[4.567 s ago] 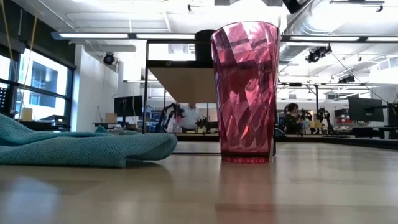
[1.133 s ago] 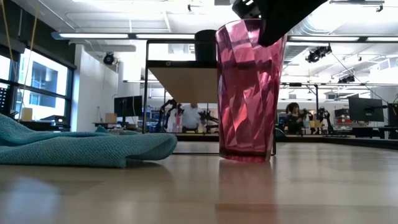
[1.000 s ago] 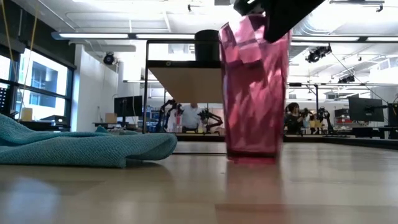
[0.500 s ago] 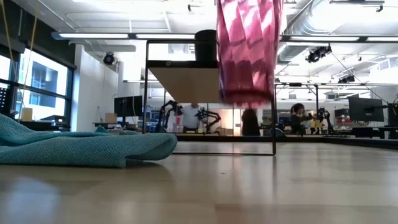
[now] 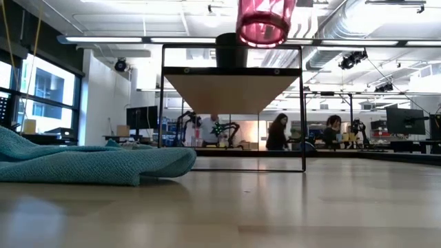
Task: Stack small to large cups/mugs on shelf
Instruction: Put the red cup on the shelf
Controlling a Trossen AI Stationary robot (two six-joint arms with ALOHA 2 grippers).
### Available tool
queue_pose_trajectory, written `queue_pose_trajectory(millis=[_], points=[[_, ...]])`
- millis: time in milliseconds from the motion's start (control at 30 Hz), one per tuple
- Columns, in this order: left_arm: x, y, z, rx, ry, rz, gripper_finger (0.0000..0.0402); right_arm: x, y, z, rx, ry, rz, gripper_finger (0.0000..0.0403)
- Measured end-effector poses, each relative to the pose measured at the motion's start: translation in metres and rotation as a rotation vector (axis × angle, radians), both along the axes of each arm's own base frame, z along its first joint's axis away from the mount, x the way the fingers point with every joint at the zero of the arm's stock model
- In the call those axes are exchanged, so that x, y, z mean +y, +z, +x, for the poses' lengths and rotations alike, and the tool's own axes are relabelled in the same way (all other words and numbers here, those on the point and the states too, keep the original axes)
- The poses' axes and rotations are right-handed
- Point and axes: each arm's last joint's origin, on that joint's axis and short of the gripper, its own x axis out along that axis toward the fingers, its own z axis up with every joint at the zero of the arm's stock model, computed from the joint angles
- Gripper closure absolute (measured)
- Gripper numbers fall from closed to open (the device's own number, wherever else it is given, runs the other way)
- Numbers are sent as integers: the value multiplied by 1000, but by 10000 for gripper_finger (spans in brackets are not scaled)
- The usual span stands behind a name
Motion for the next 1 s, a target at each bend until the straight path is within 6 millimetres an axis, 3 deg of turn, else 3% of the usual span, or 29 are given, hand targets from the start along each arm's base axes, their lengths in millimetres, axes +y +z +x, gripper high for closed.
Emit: queue_pose_trajectory(millis=[300,1000], points=[[0,0,0,-9,10,0,305,-18,21,-1,-67,-17,-37,403],[1,1,0,-23,32,-10,305,-53,22,8,-90,-20,-131,403]])
